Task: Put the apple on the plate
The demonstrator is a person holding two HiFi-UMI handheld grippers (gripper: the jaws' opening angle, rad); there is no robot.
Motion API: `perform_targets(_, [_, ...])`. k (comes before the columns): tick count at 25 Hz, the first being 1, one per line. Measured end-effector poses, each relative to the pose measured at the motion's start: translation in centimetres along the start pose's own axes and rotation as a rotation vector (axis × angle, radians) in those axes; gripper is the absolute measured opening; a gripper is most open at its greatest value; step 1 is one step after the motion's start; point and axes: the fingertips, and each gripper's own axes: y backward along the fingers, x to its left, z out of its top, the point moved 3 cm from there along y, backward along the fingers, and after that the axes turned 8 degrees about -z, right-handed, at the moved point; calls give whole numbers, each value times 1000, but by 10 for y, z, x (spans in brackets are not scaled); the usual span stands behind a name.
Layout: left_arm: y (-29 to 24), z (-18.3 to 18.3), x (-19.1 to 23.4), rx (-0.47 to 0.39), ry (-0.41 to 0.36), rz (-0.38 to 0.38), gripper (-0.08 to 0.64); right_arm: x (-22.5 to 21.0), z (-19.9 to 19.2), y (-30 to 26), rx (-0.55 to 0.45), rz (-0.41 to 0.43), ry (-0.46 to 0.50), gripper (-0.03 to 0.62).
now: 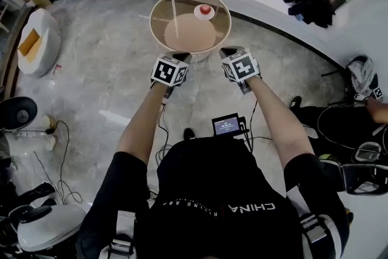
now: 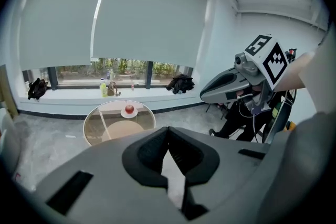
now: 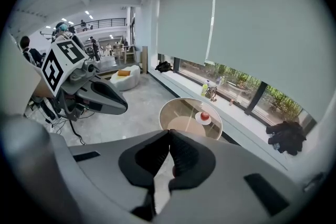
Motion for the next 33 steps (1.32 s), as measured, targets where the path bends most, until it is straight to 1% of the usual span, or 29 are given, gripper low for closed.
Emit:
perform_targets(3, [-9,-8,-16,4,13,-1,17,-3,-17,8,-1,8,-31,29])
perform_targets(6, [-9,-16,-43,15,26,-5,17,0,-32,31,-8,14,-65,29])
perform_targets(10, [-25,-16,-80,36,27,-9,17,-16,-55,50,-8,15,-67,29])
perform_targets(13, [-29,-16,-95,52,21,-1,17,-25,-65,55,-11,31,-89,29])
perform_targets(16, [-28,-15,-99,65,11,22,17,-29,-68,59,-25,48,-122,29])
perform_targets(21, [-19,-21,-101,69,9,59,17,-23,-73,64,-35,59,-116,29])
perform_targets(25, [-18,-23,-102,74,2,65,17,-25,-72,67,-48,54,-123,29])
perform_targets(33, [-21,-11,-96,56,-4,64,17,-31,-67,61,-50,57,-135,29])
